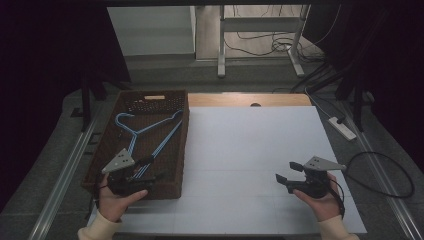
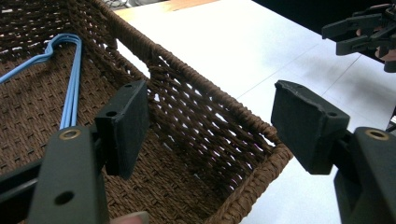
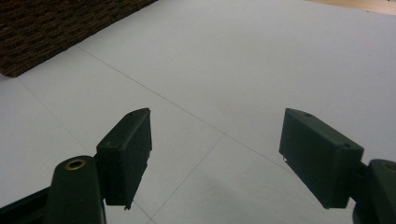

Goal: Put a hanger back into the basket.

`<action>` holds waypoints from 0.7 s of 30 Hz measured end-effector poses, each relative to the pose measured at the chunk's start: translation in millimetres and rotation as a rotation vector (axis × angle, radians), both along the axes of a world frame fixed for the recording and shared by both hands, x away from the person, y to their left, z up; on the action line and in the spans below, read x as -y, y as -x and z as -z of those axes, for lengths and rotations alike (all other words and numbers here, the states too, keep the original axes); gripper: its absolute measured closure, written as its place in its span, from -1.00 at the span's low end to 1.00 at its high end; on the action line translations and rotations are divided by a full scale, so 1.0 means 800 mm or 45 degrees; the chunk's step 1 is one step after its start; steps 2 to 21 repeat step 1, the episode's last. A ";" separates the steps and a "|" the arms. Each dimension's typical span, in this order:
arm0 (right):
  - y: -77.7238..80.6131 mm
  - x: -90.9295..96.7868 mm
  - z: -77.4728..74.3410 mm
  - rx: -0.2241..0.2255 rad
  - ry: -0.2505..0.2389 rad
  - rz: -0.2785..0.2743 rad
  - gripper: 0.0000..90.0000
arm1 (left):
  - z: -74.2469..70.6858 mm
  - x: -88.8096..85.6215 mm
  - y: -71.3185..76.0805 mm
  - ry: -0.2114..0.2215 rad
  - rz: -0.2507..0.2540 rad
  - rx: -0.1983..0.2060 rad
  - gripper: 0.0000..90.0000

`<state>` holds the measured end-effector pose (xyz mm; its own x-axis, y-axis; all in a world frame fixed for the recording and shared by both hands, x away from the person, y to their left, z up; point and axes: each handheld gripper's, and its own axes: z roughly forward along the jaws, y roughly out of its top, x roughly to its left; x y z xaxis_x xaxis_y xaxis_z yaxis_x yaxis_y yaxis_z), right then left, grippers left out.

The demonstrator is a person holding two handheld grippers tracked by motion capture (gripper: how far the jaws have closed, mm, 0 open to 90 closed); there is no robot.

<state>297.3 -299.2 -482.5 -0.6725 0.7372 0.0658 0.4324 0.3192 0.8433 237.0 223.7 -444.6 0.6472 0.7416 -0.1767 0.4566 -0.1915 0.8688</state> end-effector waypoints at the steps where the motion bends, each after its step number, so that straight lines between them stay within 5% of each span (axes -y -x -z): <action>1: 0.000 0.000 0.000 0.001 0.002 0.001 -0.42 | 0.000 0.000 0.000 -0.003 0.001 0.002 -0.36; 21: 0.000 0.000 0.000 0.001 0.002 0.001 -0.42 | 0.000 0.000 0.000 -0.003 0.001 0.002 -0.36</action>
